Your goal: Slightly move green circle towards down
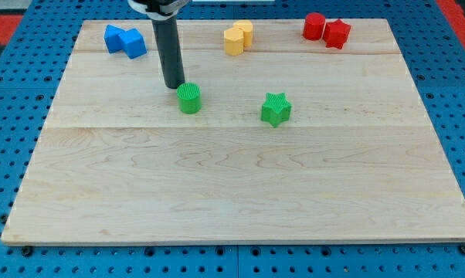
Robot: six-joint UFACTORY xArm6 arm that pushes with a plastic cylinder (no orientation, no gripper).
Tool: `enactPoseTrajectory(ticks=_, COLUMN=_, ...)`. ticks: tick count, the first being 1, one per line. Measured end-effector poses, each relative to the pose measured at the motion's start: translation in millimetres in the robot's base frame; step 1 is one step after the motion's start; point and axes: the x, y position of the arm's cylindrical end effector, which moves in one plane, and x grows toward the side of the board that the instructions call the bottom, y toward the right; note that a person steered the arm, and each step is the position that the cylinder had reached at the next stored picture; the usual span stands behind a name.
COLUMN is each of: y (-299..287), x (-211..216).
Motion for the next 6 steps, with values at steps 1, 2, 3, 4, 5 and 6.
enactPoseTrajectory(ticks=1, y=46, x=4)
enactPoseTrajectory(ticks=2, y=66, x=-4)
enactPoseTrajectory(ticks=3, y=72, x=-4)
enactPoseTrajectory(ticks=4, y=32, x=10)
enactPoseTrajectory(ticks=5, y=11, x=13)
enactPoseTrajectory(ticks=6, y=20, x=10)
